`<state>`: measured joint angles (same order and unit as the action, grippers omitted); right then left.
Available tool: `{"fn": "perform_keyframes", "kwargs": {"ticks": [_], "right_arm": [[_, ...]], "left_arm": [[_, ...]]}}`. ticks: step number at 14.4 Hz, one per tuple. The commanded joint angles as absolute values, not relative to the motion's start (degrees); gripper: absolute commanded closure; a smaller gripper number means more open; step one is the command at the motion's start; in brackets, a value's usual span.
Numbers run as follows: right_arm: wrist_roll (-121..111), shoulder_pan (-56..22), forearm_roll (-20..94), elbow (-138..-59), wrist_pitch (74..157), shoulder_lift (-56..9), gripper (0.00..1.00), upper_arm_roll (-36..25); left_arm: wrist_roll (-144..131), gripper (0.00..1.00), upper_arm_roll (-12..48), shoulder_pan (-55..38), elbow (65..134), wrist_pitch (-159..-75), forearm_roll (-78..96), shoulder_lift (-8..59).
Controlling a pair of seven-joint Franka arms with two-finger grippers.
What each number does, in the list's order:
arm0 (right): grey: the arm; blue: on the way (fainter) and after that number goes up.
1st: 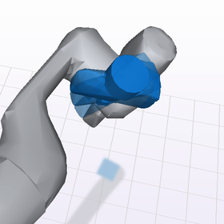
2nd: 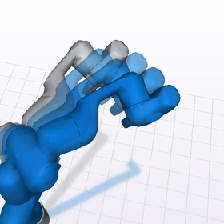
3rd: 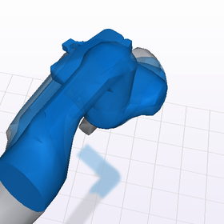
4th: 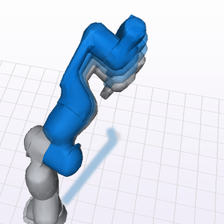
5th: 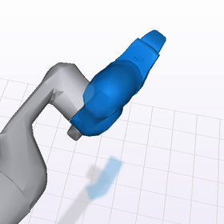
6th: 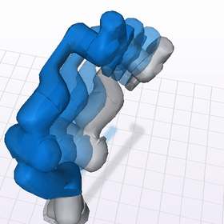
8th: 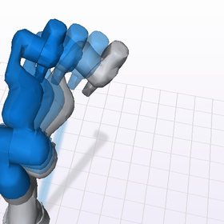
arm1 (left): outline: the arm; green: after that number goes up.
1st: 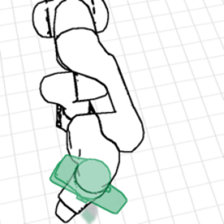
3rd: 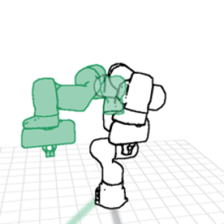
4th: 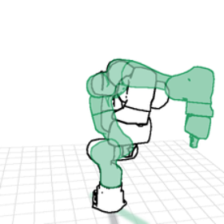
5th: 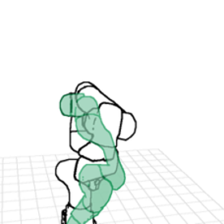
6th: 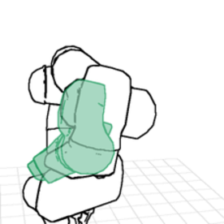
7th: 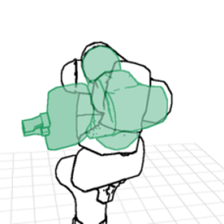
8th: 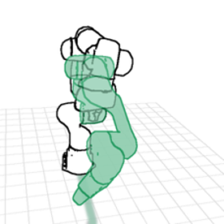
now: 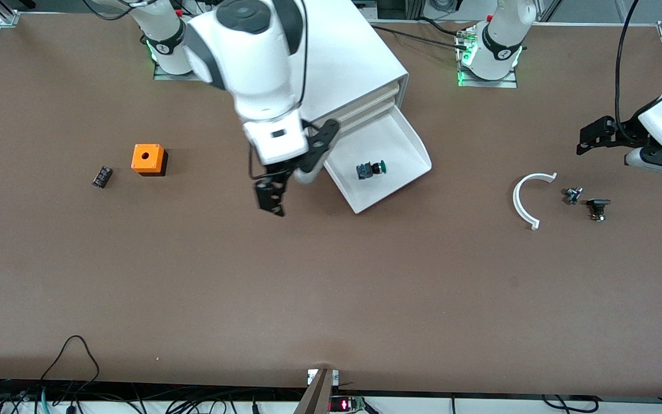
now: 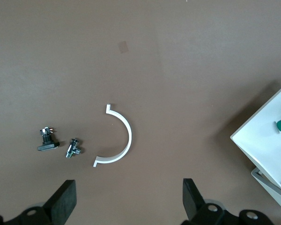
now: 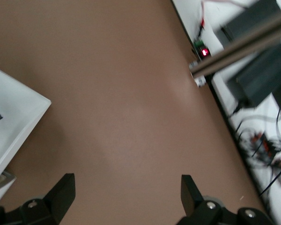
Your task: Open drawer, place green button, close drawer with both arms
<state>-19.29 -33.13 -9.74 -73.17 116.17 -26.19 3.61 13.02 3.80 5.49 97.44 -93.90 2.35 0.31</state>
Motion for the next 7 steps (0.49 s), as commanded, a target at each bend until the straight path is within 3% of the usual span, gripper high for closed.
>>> {"fn": "perform_keyframes", "kwargs": {"ticks": [1, 7], "right_arm": [[-9.2, -26.4, -4.4, -78.5, 116.4, -23.8, 0.00, 4.5], [6.8, -18.6, -6.5, -86.0, 114.4, -21.3, 0.00, 2.4]], "left_arm": [[12.3, 0.00, 4.0, 5.5, 94.7, -91.5, 1.9, 1.2], [12.2, 0.00, 4.2, 5.5, 94.5, -90.9, 2.0, 1.3]]}}
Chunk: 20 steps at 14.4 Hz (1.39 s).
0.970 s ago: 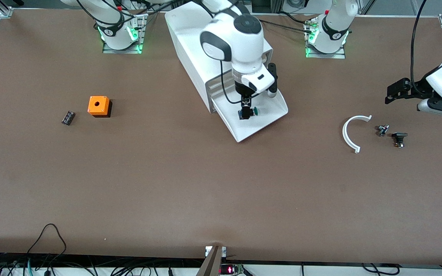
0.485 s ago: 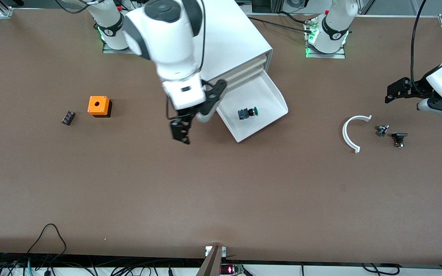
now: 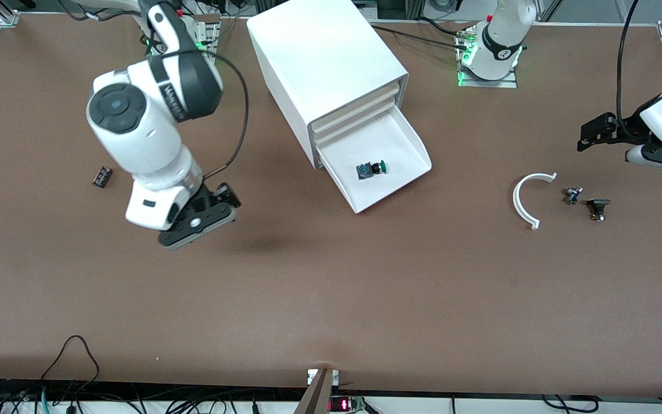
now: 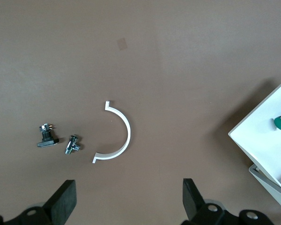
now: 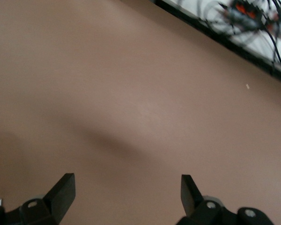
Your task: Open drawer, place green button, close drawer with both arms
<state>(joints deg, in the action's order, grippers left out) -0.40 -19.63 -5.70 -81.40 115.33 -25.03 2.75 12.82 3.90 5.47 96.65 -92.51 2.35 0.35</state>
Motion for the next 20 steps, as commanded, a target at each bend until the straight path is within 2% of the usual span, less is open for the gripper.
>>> {"fn": "perform_keyframes", "kwargs": {"ticks": [1, 6, 10, 12, 17, 20], "right_arm": [[10.9, -18.1, -6.6, -86.2, 111.8, -20.4, 0.00, 1.9], [14.7, -7.7, -6.5, -86.4, 102.9, -14.5, 0.00, 0.7], [14.6, -1.4, -6.8, -86.0, 93.5, -10.8, 0.00, 0.0], [9.2, -0.8, -6.5, -86.5, 90.1, -10.0, 0.00, -2.4], [4.0, -0.8, -5.1, -101.0, 97.8, 0.8, 0.00, -3.9], [0.9, -0.8, -3.7, -102.6, 98.7, 2.0, 0.00, -4.0]], "left_arm": [[12.0, 0.00, 4.1, 5.5, 94.5, -90.9, 2.1, 1.3], [12.0, 0.00, 4.1, 5.5, 94.5, -91.0, 2.1, 1.3], [12.0, 0.00, 4.0, 5.5, 94.5, -90.8, 2.1, 1.1], [12.0, 0.00, 3.9, 5.7, 94.5, -90.4, 1.8, 1.1], [12.7, 0.00, 3.2, 7.6, 94.7, -91.2, 1.1, 1.8], [12.7, 0.00, 3.4, 7.6, 94.7, -91.2, 1.1, 1.8]]}}
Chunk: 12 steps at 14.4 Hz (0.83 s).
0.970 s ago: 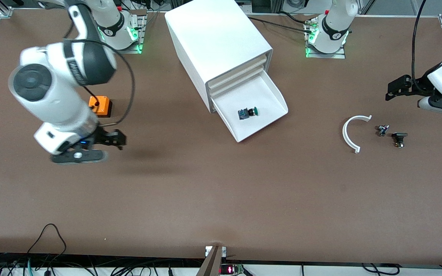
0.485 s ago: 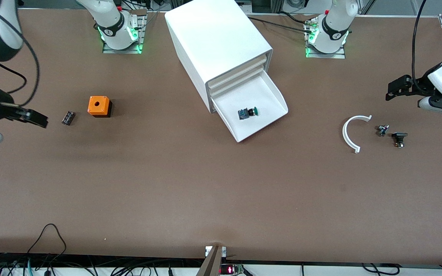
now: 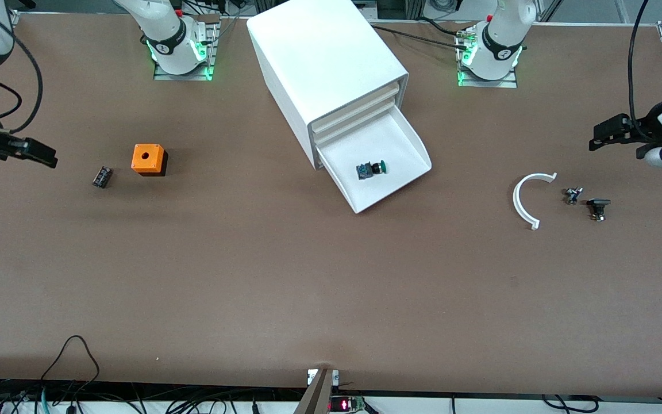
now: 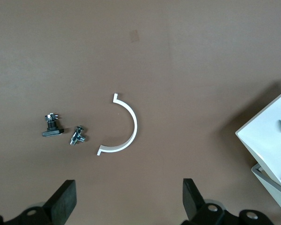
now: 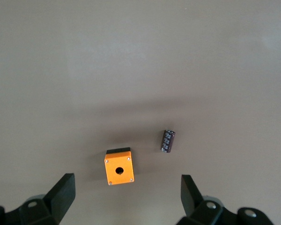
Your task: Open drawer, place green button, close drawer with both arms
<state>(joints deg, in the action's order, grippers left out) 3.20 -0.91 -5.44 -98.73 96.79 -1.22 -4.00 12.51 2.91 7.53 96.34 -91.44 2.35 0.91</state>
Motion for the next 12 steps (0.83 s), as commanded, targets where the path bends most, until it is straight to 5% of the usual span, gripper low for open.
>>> {"fn": "perform_keyframes", "kwargs": {"ticks": [1, 12], "right_arm": [[0.5, -0.8, -2.6, -102.4, 99.1, 1.8, 0.00, -4.0], [-0.8, -0.8, -1.8, -101.3, 98.5, 1.5, 0.00, -5.0]], "left_arm": [[12.7, 0.00, 3.6, 7.6, 94.6, -91.2, 1.1, 1.8], [12.4, 0.00, 3.9, 7.6, 94.5, -91.1, 1.1, 1.8]]}}
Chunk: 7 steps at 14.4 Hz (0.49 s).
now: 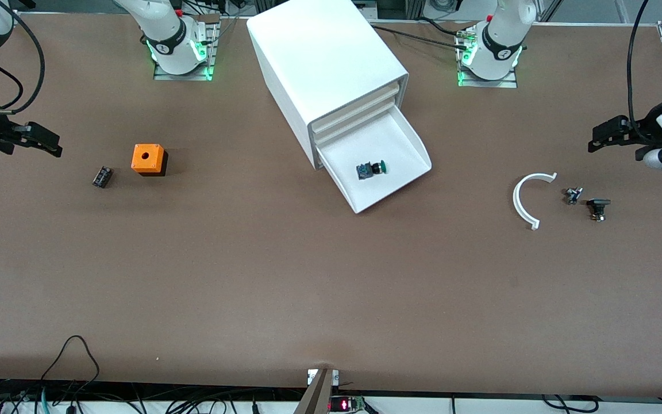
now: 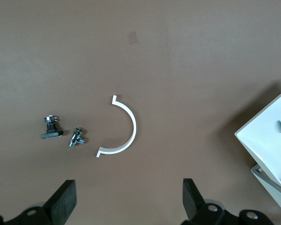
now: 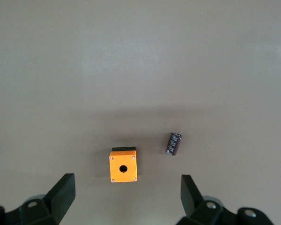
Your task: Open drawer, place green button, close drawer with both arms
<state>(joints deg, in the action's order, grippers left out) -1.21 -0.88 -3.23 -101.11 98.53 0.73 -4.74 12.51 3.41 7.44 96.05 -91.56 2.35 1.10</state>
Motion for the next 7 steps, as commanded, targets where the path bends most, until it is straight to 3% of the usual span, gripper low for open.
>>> {"fn": "perform_keyframes", "kwargs": {"ticks": [1, 7], "right_arm": [[-0.7, -0.8, -1.5, -101.1, 98.4, 1.5, 0.00, -5.0], [-0.5, -0.8, -1.4, -100.9, 98.3, 1.6, 0.00, -5.0]], "left_arm": [[12.1, 0.00, 3.9, 7.5, 94.5, -91.1, 1.1, 1.8], [12.0, 0.00, 4.0, 6.9, 94.4, -91.3, 1.2, 2.7]]}}
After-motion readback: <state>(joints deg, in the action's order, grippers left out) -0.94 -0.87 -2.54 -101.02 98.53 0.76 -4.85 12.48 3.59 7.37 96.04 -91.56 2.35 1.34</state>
